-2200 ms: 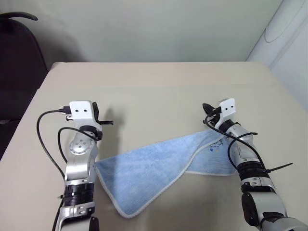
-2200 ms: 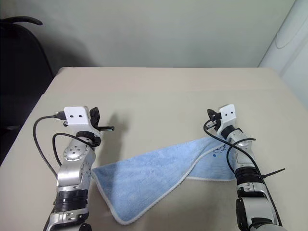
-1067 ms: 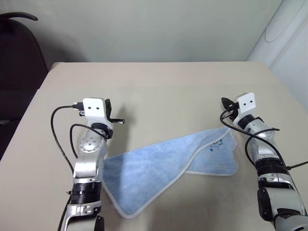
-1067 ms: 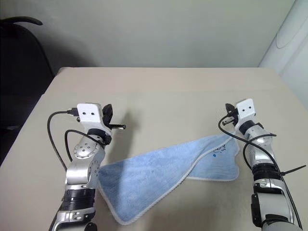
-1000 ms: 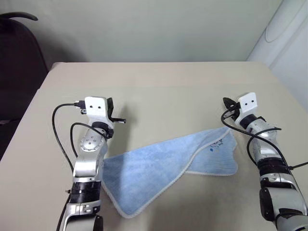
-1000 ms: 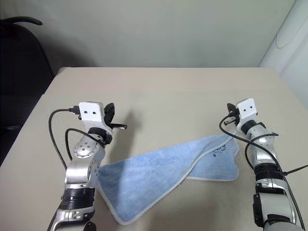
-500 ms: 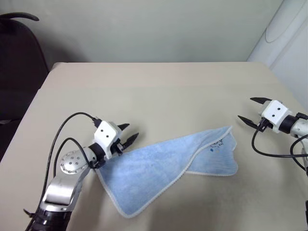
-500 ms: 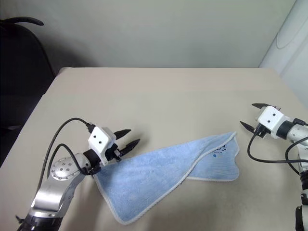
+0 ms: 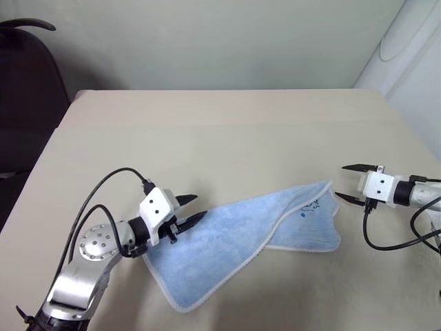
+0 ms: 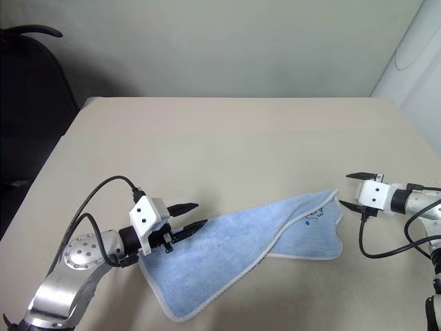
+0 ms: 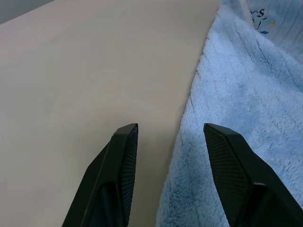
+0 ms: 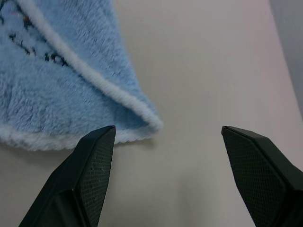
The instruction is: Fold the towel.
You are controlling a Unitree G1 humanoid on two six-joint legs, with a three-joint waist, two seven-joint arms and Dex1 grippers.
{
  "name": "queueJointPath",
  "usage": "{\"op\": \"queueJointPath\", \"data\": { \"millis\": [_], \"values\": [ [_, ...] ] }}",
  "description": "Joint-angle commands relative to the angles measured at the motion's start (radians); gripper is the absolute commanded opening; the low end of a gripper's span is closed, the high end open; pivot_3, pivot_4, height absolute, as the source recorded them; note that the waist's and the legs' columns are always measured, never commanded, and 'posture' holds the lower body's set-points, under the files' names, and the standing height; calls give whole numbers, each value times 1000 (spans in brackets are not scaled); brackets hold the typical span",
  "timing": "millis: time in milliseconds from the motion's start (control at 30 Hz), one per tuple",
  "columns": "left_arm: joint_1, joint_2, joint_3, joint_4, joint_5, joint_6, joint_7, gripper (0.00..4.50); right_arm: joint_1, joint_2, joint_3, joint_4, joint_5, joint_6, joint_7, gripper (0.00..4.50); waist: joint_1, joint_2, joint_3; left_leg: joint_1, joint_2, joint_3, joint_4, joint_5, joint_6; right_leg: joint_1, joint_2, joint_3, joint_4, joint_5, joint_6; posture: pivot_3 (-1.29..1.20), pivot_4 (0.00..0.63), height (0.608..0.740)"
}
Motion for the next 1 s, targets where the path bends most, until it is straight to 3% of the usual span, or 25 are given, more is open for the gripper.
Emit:
{"op": "queueJointPath", "data": {
  "millis": [33,567,667,967,1000],
  "values": [
    [13,-7,-1,-61,-4,5,12,2398,-32,14,22,34,-47,-57,-46,3788,-1,0,0,0,0,0,0,0,0,0,0,0,0,0,0,0,150,740],
    [74,44,35,-113,-12,31,-6,2398,-115,31,98,133,-196,-193,-215,3788,-1,1,0,0,0,0,0,0,0,0,0,0,0,0,0,0,150,740],
    [84,51,37,-120,-13,31,-8,2447,-113,21,102,130,-204,-208,-220,3249,-1,1,0,0,0,0,0,0,0,0,0,-1,0,0,0,0,150,740],
    [91,79,48,-138,-31,37,-46,2447,-97,-14,99,90,-170,-210,-204,38,-1,1,0,0,0,0,-1,0,0,0,-1,0,0,0,0,0,150,740],
    [84,89,52,-142,-43,39,-61,2447,-94,-16,98,82,-170,-207,-208,38,-1,1,0,0,0,0,-1,0,0,0,0,0,0,0,0,0,150,740]
  ]
}}
